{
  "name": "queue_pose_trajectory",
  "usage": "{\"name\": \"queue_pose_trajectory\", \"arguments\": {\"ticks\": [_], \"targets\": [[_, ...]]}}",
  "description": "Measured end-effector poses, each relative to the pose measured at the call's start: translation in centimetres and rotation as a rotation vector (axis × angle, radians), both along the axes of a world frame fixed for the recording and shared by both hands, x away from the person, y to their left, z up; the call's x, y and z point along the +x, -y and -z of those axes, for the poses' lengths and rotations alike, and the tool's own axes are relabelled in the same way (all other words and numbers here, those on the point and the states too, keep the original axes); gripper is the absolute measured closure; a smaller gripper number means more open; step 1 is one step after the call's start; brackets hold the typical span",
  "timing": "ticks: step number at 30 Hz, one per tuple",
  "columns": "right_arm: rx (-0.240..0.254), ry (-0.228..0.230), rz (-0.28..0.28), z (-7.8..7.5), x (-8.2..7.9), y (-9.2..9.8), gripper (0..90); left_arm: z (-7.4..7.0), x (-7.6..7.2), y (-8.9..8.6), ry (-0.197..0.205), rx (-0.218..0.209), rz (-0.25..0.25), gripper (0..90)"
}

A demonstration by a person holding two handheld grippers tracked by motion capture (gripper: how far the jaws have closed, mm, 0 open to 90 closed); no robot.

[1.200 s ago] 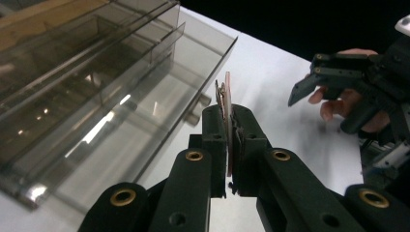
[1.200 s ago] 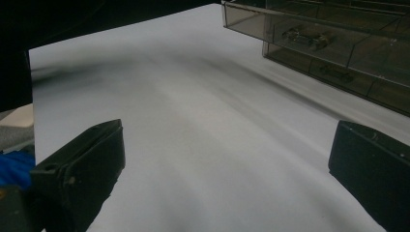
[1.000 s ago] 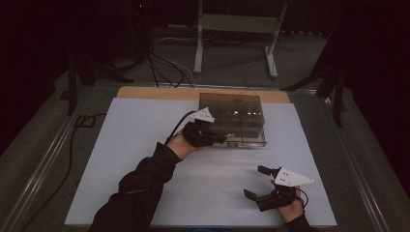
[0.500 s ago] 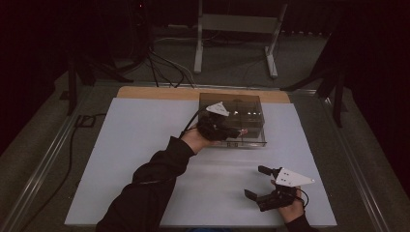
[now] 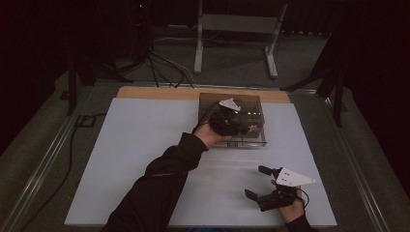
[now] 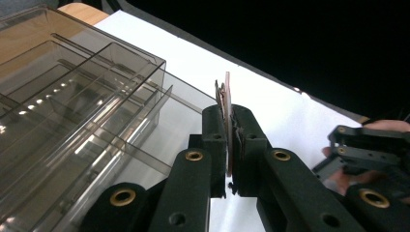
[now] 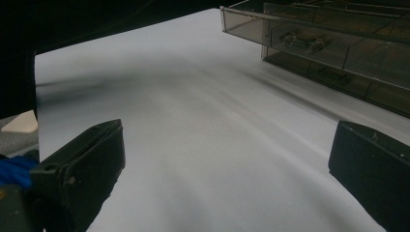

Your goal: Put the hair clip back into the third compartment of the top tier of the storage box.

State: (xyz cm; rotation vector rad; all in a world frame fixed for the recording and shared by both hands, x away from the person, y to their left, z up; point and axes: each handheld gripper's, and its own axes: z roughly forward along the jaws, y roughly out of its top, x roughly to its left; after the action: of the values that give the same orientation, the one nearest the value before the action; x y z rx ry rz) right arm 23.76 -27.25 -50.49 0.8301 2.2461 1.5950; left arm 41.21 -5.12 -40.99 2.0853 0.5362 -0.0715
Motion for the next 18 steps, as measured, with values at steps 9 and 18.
{"name": "queue_pose_trajectory", "arguments": {"ticks": [9,18], "targets": [[0.008,0.001,0.004,0.0,0.0,0.2,0.0,0.8,0.9,1.4,-0.017,0.036,-0.013,87.0],[0.009,0.004,0.001,-0.1,-0.1,0.2,0.0,1.2,1.2,2.4,-0.032,0.061,-0.051,86.9]]}}
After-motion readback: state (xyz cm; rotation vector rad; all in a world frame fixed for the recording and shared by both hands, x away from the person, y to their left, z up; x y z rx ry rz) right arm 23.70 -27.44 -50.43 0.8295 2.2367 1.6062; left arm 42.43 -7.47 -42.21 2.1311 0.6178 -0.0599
